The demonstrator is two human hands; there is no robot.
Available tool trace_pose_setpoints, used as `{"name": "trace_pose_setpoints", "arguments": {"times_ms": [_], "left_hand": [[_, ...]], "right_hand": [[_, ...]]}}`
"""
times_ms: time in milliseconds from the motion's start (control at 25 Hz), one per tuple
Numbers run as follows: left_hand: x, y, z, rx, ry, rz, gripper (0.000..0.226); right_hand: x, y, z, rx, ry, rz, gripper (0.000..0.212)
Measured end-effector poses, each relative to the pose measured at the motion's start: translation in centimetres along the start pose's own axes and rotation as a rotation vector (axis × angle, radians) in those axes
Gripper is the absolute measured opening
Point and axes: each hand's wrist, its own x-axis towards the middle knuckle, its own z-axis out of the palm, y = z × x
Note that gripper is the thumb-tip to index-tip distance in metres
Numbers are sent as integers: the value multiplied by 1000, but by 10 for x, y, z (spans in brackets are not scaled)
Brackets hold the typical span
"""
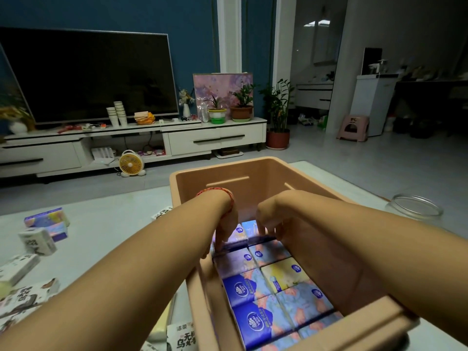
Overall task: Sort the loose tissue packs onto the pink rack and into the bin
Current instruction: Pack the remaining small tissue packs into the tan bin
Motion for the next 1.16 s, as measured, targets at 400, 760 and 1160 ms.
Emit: {"name": "trace_pose_setpoints", "arguments": {"times_ms": [400, 760, 1160], "left_hand": [[2, 1, -2, -177, 296, 86, 26], [-74, -193, 35, -819, 1254, 303, 15], [-2, -299, 158, -831, 1123, 127, 24]], "right_hand": [[-5, -3, 4, -42, -54, 23, 34], [-92, -37, -43, 192, 512, -372, 15], [-75, -279, -52, 124, 459, -609, 22]]}}
